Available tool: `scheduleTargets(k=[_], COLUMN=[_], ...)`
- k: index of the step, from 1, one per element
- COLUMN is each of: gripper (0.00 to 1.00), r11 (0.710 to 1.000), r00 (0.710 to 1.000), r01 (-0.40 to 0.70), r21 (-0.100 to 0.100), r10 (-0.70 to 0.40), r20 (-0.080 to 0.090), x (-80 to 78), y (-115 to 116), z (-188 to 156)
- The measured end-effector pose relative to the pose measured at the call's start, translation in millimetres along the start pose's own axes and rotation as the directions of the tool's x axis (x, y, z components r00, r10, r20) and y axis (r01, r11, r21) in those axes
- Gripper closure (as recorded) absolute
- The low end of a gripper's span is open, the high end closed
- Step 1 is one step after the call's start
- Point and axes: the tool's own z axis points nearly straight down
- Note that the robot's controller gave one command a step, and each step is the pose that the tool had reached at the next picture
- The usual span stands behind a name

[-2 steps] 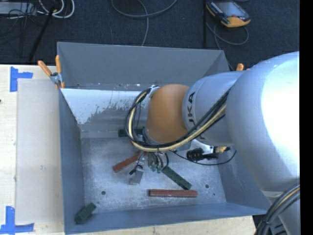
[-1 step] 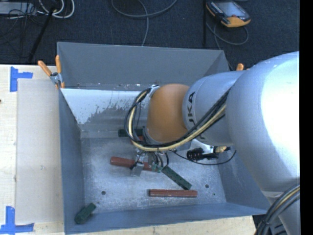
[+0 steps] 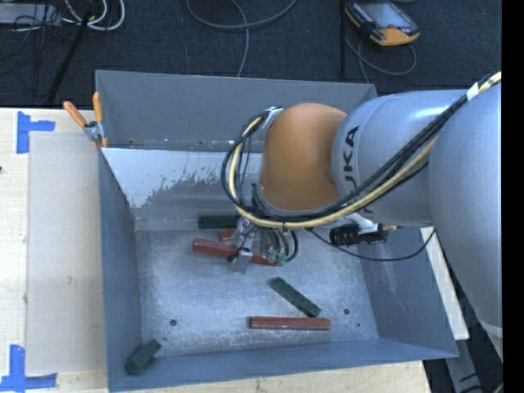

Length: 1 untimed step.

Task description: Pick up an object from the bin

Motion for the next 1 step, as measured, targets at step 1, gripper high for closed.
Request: scheduleTargets(k=[1], gripper=[1.0], r11=[1.0], r00=[1.0], r01=[0.0], r21=[0.002], r10=[0.0], r20=[-0.005], x=[-0.9], y=[0.4], z=[-25.5])
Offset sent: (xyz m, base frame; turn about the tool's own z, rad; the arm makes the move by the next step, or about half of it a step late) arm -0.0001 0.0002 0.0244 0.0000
